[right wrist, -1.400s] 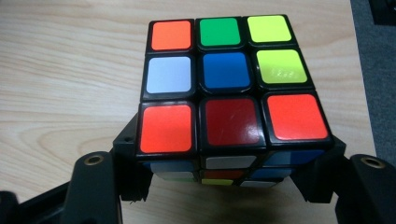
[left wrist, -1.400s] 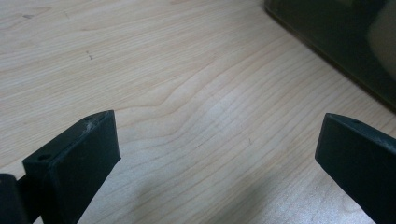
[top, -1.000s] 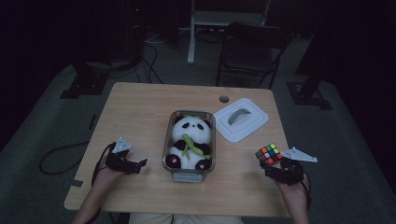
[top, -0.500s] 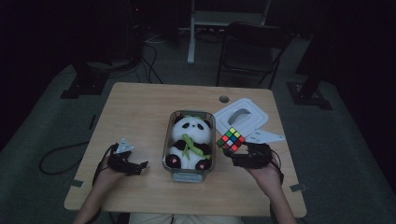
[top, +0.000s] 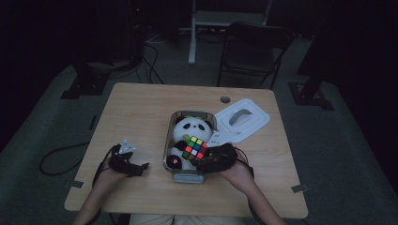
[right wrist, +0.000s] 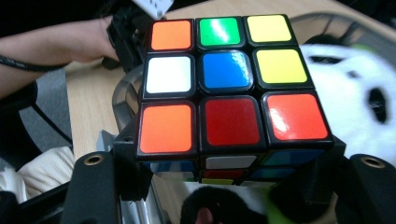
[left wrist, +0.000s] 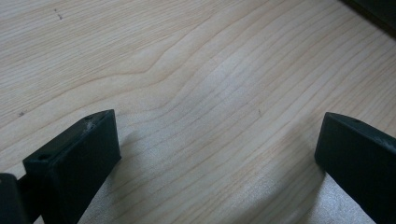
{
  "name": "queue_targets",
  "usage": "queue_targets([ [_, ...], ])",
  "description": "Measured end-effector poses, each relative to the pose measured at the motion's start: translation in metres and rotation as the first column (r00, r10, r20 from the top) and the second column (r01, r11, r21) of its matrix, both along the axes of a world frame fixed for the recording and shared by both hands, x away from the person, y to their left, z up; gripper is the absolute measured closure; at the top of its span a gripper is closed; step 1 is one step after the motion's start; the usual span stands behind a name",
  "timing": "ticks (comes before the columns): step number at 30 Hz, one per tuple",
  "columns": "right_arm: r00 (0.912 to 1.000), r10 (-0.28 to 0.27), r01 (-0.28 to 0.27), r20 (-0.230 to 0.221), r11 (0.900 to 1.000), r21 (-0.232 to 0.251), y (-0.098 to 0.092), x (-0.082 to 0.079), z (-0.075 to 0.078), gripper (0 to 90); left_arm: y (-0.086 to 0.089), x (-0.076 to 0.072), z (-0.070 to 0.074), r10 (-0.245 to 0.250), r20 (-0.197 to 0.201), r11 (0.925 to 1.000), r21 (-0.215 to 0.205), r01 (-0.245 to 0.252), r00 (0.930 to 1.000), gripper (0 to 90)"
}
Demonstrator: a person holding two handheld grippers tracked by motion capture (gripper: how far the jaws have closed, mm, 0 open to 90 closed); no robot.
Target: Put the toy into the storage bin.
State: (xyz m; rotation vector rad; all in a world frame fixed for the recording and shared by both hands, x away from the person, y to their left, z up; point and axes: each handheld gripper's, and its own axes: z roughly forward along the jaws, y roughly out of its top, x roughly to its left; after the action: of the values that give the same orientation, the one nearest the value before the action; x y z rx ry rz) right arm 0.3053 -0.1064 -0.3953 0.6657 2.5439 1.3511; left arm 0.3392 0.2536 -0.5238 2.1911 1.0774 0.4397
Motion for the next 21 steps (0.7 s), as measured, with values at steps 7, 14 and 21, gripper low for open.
queue_targets([
  [7,0.9983,0.032,-0.033,-0.049,0.999,-0.029,0.01,0.006,-0.011,33.7,0.0,0.0,0.0,0.009,-0.002,1.0,0.001,-0.009,1.0,0.6],
  [14,0.9963,0.045,-0.049,-0.073,0.997,-0.054,0.007,0.006,-0.013,33.7,-0.002,-0.001,0.003,0.014,-0.023,0.9998,0.014,-0.014,0.9996,1.0],
  [21,0.9932,0.041,-0.045,-0.109,0.999,-0.027,0.002,0.011,-0.016,29.4,-0.002,-0.006,0.026,0.029,-0.052,0.9992,-0.026,-0.031,0.9982,4.2],
])
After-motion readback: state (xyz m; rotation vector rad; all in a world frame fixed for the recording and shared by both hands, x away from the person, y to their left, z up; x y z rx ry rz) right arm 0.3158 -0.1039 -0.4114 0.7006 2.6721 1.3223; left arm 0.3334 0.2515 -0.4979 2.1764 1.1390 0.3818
